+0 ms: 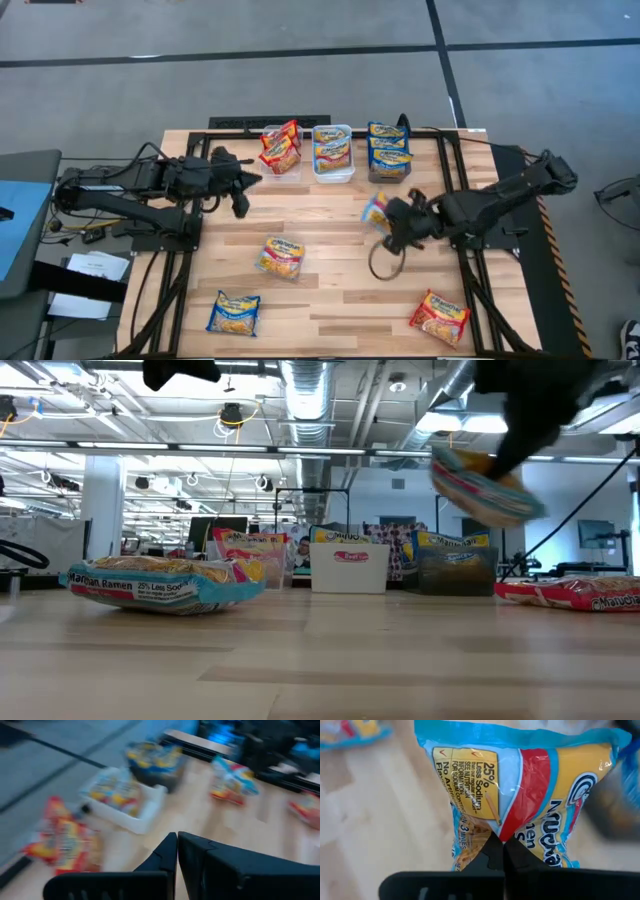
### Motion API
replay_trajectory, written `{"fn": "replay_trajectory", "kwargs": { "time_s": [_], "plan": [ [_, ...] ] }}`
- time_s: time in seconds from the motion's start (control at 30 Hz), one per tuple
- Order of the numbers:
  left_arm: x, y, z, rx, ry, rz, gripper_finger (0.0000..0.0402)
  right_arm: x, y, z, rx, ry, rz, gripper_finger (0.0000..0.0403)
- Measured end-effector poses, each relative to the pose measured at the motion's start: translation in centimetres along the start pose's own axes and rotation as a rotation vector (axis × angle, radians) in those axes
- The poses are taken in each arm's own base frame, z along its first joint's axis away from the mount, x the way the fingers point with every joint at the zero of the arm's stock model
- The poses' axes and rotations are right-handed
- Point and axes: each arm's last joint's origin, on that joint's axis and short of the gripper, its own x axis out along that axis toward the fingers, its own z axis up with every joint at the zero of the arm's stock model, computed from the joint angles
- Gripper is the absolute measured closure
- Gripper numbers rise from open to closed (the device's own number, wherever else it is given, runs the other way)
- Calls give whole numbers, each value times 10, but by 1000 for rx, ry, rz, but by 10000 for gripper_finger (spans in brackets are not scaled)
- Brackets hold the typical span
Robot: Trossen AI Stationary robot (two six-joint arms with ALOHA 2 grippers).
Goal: Sort Maruchan noodles
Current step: Put the light blue noodle pack into the white bin
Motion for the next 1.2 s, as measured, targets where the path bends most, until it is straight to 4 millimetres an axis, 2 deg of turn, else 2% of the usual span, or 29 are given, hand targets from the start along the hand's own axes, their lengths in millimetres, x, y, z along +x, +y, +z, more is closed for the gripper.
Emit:
{"fn": "replay_trajectory", "kwargs": {
  "time_s": [0.1, 0.27, 0.63, 0.83, 1.2],
  "plan": [
    [1, 4, 1, 10, -23, 85, 401, 7, -11, 18, -45, -59, -34, 403],
    [3, 10, 3, 37, -21, 112, 401, 18, -31, 44, -104, -146, -79, 403],
    [5, 15, 4, 19, -21, 140, 401, 27, -62, 80, -274, -311, -188, 403],
    [5, 16, 4, -5, -23, 139, 401, 45, -67, 96, -412, -339, -302, 403],
    [5, 15, 3, 1, -8, 123, 401, 99, -62, 139, -502, -205, -458, 403]
  ]
}}
